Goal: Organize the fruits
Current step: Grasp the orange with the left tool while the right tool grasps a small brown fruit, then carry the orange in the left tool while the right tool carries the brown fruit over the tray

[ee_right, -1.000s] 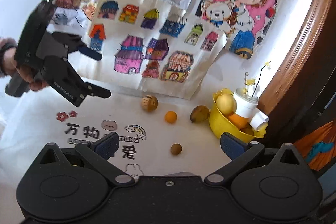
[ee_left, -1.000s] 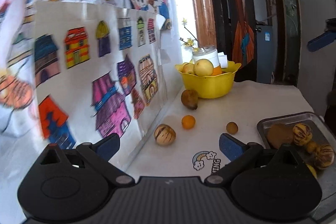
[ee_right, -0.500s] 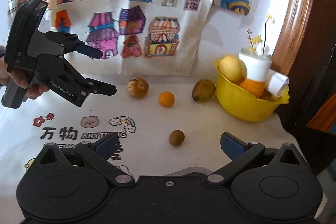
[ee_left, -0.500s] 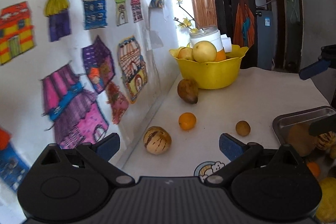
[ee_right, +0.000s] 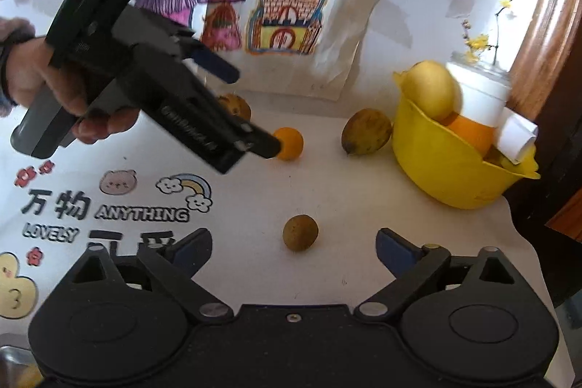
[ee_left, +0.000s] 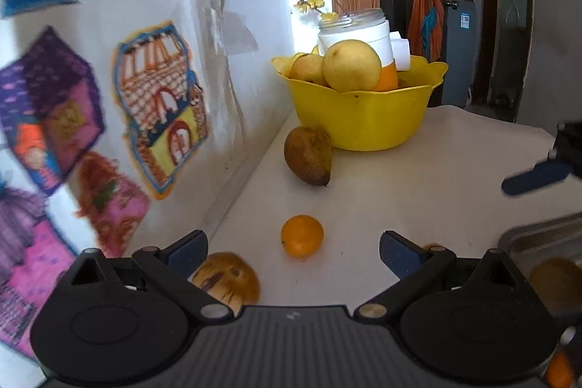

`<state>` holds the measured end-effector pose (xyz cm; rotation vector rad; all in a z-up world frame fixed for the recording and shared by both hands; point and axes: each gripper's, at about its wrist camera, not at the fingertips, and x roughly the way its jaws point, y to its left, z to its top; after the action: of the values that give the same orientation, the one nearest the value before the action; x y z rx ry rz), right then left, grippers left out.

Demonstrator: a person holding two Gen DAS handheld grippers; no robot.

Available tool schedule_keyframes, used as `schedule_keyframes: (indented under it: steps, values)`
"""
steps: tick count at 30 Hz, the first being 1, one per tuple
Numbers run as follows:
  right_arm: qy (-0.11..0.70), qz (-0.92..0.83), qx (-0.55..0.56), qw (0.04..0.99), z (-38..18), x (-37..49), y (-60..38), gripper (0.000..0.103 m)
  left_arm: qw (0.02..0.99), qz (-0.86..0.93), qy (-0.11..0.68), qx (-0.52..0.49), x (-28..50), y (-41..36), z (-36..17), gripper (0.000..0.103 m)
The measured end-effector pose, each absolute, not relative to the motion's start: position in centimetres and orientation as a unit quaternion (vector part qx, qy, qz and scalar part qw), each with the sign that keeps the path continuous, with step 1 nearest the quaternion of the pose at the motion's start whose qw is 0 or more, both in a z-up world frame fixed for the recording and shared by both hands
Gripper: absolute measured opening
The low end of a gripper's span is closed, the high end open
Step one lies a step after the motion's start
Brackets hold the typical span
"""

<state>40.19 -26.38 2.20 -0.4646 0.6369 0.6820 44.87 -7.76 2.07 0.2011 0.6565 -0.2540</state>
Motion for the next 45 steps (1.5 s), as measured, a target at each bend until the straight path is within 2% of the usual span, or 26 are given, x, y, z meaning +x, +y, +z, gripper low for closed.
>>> schedule_keyframes:
  steps: [3,8,11,15,23,30,32,36,40,45]
  values:
    - [0.319,0.327,-0.212,0.864,1.5,41.4,-26.5,0.087,0.929,-0.132,0.329,0.107,46.0,-8.3,1.6,0.102]
    - [0.337,0.329,-0.197,0.860,0.8,42.6,-26.7,0.076,0.922,-0.139,0.343,0.113,47.0,-8.9,0.8,0.095]
    - [0.337,0.334,-0.187,0.860,0.9,43.0,-26.8,0.073,0.919,-0.139,0.351,0.115,47.7,-9.1,0.4,0.087]
    - [0.348,0.338,-0.191,0.853,0.7,43.4,-26.4,0.065,0.916,-0.141,0.359,0.114,48.2,-9.3,0.0,0.078]
    - [0.368,0.351,-0.201,0.837,0.3,44.1,-24.5,0.060,0.913,-0.135,0.373,0.100,48.8,-9.6,-0.5,0.059]
    - [0.373,0.339,-0.210,0.838,-0.3,44.4,-23.8,0.049,0.914,-0.119,0.378,0.087,49.5,-9.6,-0.8,0.045]
    - [0.376,0.334,-0.207,0.839,-0.5,44.7,-23.9,0.044,0.916,-0.112,0.378,0.080,49.6,-9.4,-0.8,0.038]
    - [0.380,0.327,-0.202,0.842,-0.6,44.9,-24.0,0.039,0.918,-0.101,0.379,0.064,49.6,-9.2,-0.9,0.037]
    - [0.376,0.323,-0.210,0.843,-0.5,44.9,-23.8,0.029,0.918,-0.098,0.379,0.055,48.8,-9.4,-0.7,0.036]
    - [0.373,0.319,-0.202,0.847,-0.2,44.4,-24.6,0.029,0.923,-0.102,0.368,0.050,47.2,-9.6,0.4,0.036]
